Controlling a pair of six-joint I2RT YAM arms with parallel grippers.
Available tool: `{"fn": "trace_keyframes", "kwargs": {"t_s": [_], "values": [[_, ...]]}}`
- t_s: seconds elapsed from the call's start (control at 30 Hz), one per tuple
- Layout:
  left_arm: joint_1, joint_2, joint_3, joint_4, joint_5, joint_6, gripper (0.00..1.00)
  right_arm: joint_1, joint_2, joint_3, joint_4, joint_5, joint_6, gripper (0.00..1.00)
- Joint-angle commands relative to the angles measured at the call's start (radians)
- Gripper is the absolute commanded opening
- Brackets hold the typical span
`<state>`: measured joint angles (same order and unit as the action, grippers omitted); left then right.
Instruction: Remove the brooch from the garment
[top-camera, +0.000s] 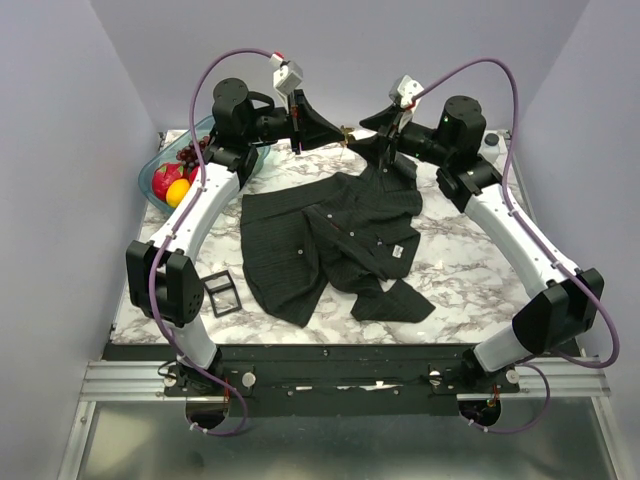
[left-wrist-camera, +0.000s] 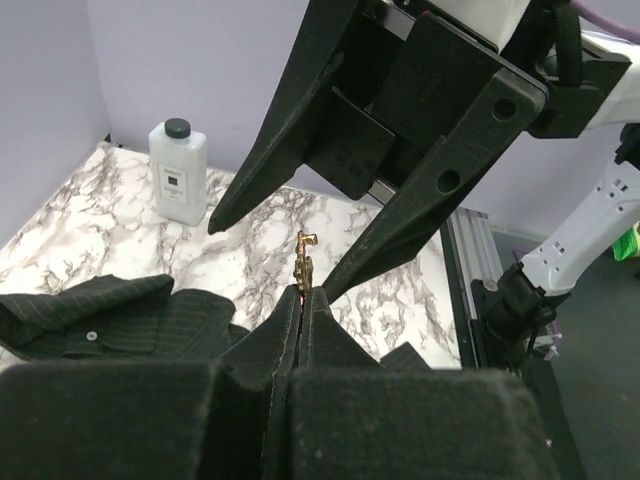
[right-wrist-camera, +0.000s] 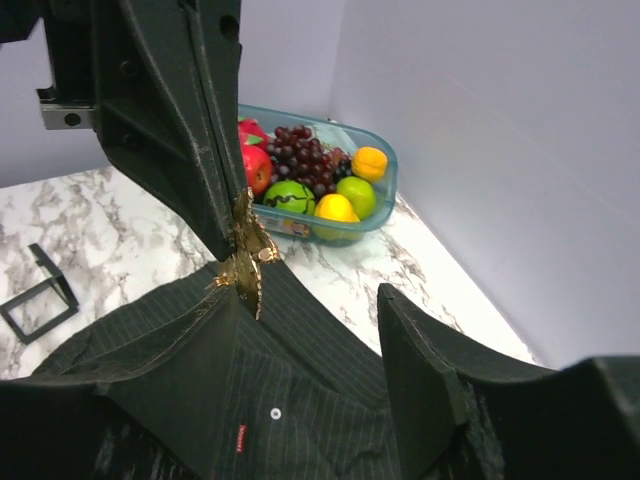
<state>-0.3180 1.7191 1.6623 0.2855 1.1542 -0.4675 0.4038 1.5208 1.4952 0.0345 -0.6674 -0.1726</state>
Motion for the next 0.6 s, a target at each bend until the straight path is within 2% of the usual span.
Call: {"fn": "trace_keyframes", "kwargs": {"t_s": [0.0, 0.17, 0.4, 0.57], "values": [[-0.006, 0.005, 0.03, 0.086, 0.085, -0.079, 0.0, -0.003, 0.038, 0.046, 0.033, -0.129, 0.027, 0.63], [-0.003, 0.017, 0.043, 0.11, 0.082, -0.115, 0.0, -0.003, 0.027, 0.011, 0.039, -0.107, 0.038, 0.63], [0.003, 0.042, 0.062, 0.196, 0.052, -0.221, 0.0, -0.003, 0.022, -0.033, 0.076, 0.024, 0.03, 0.63], [0.003, 0.053, 0.085, 0.161, 0.042, -0.208, 0.0, -0.003, 0.048, -0.016, 0.114, 0.014, 0.079, 0.63]]}}
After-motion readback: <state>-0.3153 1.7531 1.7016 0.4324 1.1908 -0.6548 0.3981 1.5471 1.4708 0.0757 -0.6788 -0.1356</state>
